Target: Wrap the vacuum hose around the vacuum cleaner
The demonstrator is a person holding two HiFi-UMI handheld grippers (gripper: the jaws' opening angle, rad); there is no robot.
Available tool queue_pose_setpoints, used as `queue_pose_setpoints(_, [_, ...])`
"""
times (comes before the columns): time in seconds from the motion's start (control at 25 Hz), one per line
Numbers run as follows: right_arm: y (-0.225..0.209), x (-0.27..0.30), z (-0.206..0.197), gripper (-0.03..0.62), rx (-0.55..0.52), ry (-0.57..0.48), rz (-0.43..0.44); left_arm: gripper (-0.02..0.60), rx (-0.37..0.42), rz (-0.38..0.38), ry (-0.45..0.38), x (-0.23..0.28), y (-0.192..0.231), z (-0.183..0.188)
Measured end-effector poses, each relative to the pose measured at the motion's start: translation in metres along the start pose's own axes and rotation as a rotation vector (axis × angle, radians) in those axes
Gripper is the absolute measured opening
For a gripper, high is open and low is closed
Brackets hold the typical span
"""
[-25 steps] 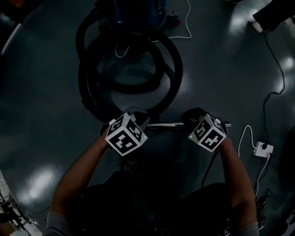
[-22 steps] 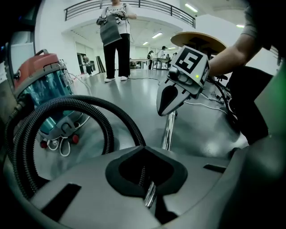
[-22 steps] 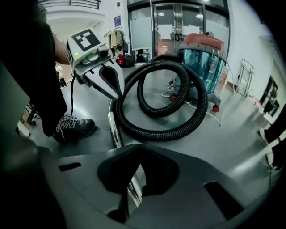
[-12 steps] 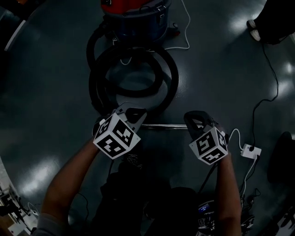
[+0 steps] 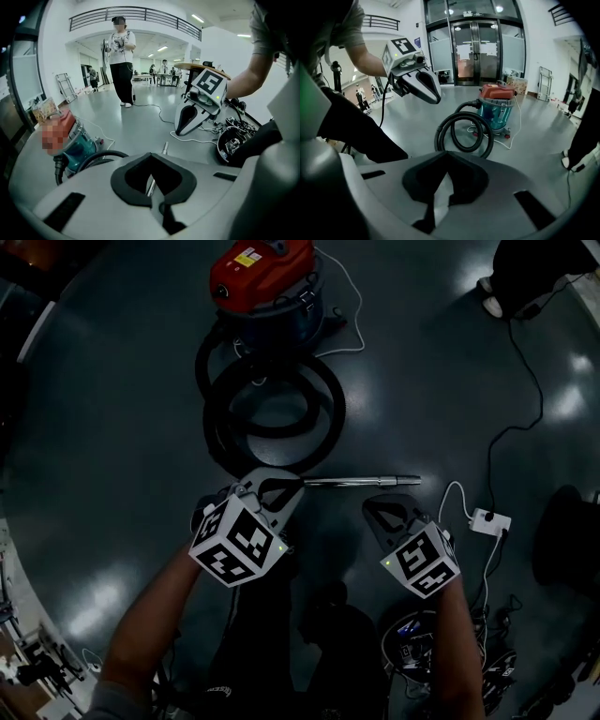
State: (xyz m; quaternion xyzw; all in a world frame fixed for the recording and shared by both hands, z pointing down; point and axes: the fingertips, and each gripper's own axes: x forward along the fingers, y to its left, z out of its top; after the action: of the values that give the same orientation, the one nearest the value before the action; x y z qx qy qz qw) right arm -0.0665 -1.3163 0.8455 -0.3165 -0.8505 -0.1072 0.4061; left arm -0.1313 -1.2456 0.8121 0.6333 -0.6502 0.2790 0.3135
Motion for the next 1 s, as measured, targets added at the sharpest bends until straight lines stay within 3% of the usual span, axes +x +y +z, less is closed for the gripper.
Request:
queue_pose_setpoints(0.4, [0.096, -0.134, 0.064, 0.005, 0.107, -0.092, 0.031, 0.006, -0.043, -0.054, -0.009, -0.106, -0.103, 0.089])
queue_pose_setpoints(0.68, [0.15, -0.217, 0.106, 0.005, 0.16, -0.161, -0.009, 0.006, -0.139, -0.036, -0.047, -0.183, -0.159, 0.134])
queue_pose_setpoints(1.0, [0.183, -0.294, 0.154, 0.005, 0.343, -0.306, -0.085, 0.006, -0.084, -0.051, -0.115, -0.271, -0.201, 0.186])
